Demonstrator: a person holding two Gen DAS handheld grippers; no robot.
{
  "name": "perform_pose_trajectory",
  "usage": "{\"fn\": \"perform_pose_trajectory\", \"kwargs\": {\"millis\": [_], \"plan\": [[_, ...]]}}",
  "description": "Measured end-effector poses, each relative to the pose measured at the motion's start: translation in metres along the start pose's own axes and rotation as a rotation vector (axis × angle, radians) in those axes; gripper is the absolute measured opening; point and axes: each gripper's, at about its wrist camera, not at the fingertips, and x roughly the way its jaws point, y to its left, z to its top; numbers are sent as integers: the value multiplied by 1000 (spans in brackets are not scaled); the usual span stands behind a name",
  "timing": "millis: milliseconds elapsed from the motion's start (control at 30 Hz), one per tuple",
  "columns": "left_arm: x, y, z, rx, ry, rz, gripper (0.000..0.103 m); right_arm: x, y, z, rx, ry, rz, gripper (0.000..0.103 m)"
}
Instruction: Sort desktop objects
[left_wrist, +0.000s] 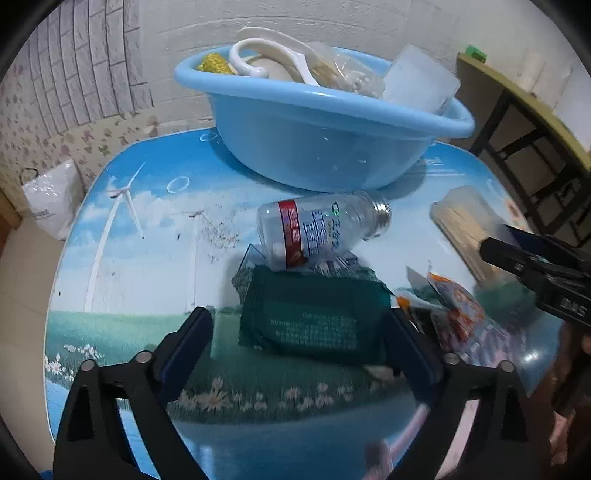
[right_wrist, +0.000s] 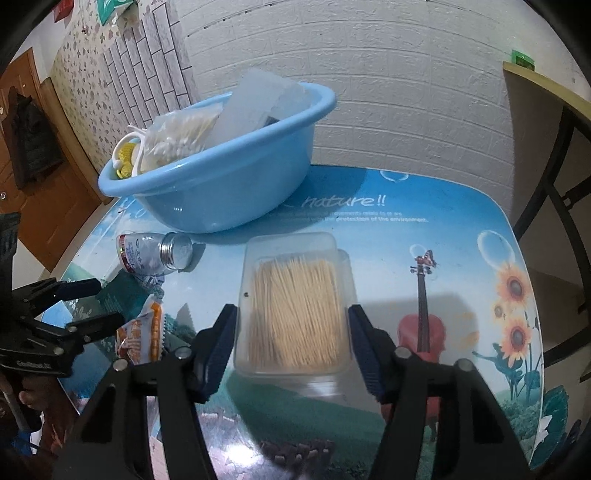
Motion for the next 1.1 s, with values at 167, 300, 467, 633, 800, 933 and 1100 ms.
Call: {"fn": "perform_pose_trajectory", "kwargs": {"millis": [167, 300, 467, 633, 800, 933, 1100], "plan": [[6, -3, 5, -3, -30, 22, 103, 0, 0, 0, -2, 1, -1, 59], [3, -5, 4, 41, -61, 46, 65, 0, 0, 0, 0, -1, -1, 59], [-1, 3, 5, 34, -68, 6, 47, 0, -1, -1, 3, -2, 0, 59], [-5, 10, 2, 11, -69, -8, 46, -1, -1, -3, 6, -4, -1, 59], [-13, 17, -6, -1, -70, 6, 45, -6, -1, -6, 4, 4, 0, 59], [-19, 26, -14, -17, -70, 28, 45, -12, 0, -12, -2, 3, 5, 59], [-21, 31, -15, -18, -72, 58, 46, -20, -1, -22, 2, 22, -5, 59]]}}
